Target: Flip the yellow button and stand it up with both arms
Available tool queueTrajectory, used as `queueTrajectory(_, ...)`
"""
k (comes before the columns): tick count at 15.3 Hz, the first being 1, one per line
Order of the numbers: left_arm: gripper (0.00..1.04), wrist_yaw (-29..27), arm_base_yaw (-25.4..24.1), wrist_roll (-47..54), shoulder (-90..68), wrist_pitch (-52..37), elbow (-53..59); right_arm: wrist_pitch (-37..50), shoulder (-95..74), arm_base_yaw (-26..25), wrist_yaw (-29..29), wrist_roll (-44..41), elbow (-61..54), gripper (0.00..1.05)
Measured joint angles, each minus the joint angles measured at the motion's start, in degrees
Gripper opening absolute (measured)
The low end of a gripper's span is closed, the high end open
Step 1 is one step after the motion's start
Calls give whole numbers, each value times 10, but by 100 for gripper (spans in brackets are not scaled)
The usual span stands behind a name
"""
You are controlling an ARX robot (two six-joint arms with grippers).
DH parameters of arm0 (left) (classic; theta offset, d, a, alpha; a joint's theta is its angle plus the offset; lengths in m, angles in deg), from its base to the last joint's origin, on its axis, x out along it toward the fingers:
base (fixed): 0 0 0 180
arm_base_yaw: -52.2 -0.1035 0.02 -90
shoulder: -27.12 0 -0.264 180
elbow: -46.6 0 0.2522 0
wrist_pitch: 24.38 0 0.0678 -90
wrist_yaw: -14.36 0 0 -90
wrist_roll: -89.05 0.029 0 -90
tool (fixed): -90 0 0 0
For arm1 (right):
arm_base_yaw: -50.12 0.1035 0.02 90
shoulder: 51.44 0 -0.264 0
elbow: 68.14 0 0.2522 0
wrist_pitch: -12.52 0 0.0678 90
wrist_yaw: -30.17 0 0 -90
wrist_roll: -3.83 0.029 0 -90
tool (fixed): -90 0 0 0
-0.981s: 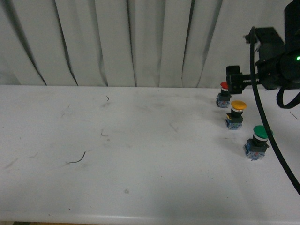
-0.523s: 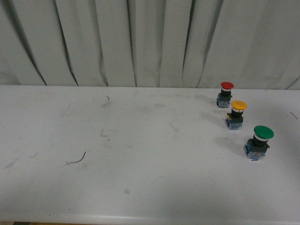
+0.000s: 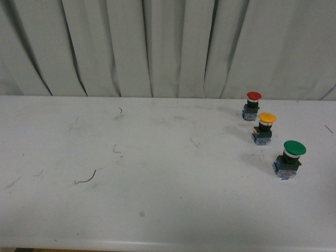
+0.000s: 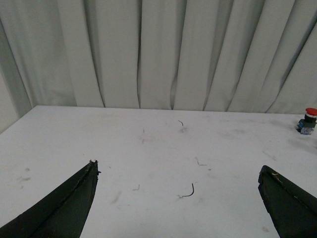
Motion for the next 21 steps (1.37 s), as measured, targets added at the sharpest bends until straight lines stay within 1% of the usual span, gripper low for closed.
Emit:
queueTrajectory(1,98,0,0,0,0,0,0,1,12,-19,-7,0,-14,2)
queueTrajectory(2,98,0,0,0,0,0,0,2,27,-28,-5,0,-25,2)
queueTrajectory(6,98,0,0,0,0,0,0,-8,89,-23,-11,0,-73,2)
queueTrajectory(15,98,0,0,0,0,0,0,-94,233,-23,-10,0,-130,2)
queueTrajectory(17,98,0,0,0,0,0,0,-94,256,-23,-11,0,-150,2)
queueTrajectory(21,98,0,0,0,0,0,0,-152,320,-23,-10,0,-150,2)
